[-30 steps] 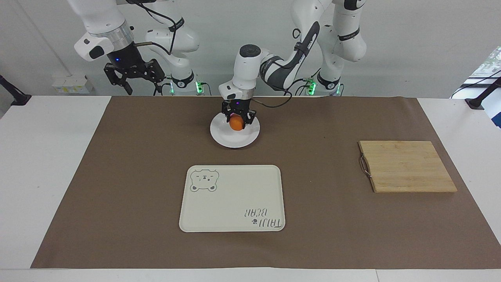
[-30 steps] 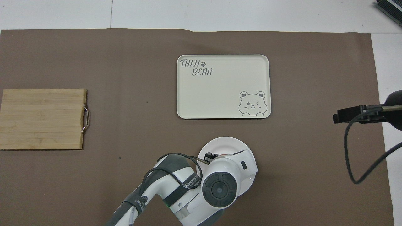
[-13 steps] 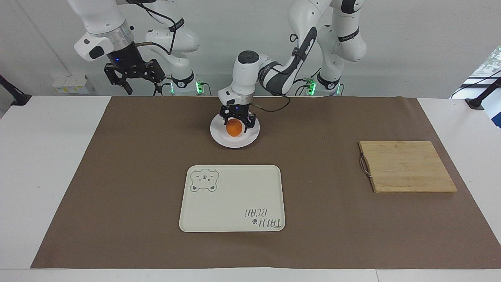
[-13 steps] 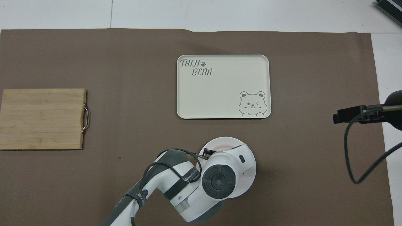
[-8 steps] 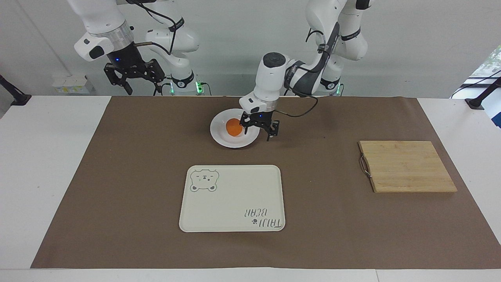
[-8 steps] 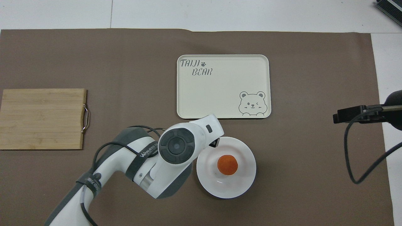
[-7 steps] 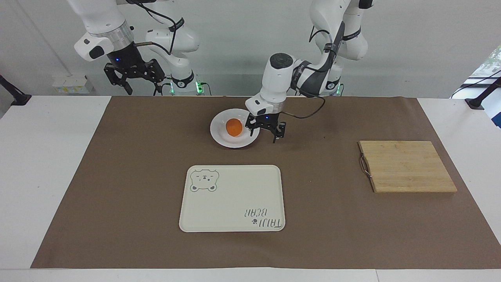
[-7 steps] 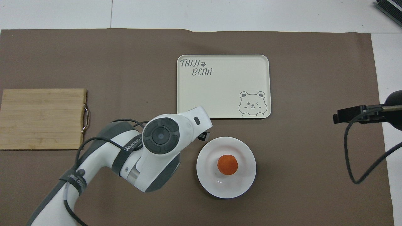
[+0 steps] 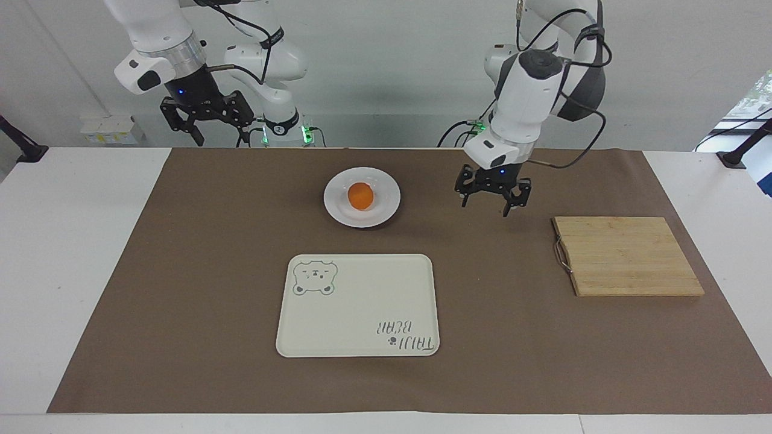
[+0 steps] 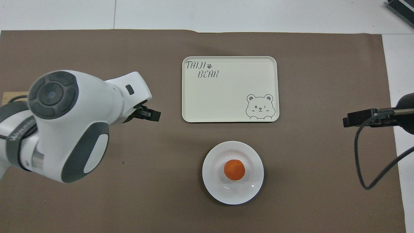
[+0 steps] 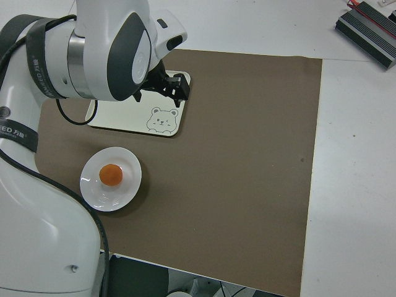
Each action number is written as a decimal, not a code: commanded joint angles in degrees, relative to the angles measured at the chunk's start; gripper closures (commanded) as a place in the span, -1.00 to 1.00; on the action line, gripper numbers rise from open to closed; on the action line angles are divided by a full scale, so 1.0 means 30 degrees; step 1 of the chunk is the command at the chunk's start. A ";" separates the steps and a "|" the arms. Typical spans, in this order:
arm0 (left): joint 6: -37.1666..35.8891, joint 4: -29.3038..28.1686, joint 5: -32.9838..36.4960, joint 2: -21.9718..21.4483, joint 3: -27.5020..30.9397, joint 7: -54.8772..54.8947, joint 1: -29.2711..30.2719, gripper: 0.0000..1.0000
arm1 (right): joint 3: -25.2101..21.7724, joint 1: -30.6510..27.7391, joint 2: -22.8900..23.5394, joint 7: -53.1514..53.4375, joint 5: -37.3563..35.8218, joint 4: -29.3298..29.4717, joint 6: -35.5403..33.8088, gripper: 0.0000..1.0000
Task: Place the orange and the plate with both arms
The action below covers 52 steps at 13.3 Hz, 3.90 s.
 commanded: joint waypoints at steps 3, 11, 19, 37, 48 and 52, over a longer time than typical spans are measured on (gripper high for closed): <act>-0.4408 0.4288 0.0146 0.0223 -0.0210 0.1902 0.2200 -1.00 | 0.0111 -0.0278 -0.0131 0.0352 0.0399 0.0042 -0.0025 -1.00; -0.8517 0.7225 -0.0060 0.0691 -0.0122 0.3197 0.4811 -1.00 | 0.0111 -0.0278 -0.0131 0.0352 0.0399 0.0042 -0.0025 -1.00; -1.0479 0.7929 -0.0207 0.1191 -0.0210 0.2468 0.5310 -1.00 | 0.0111 -0.0278 -0.0131 0.0352 0.0399 0.0042 -0.0025 -1.00; -1.0392 0.7313 -0.0119 0.0603 -0.0210 0.2200 0.5721 -1.00 | 0.0169 -0.0133 -0.0189 0.0526 0.0283 0.0012 -0.0405 -1.00; -1.0392 0.7313 -0.0119 0.0603 -0.0239 0.2200 0.5721 -1.00 | -0.0856 -0.0747 -0.1859 -0.2884 0.8416 -0.9464 0.4535 -1.00; -1.0392 0.7313 -0.0119 0.0603 -0.0239 0.2200 0.5721 -1.00 | -0.0856 -0.0631 0.0621 -1.0239 1.3163 -1.3167 0.7938 -1.00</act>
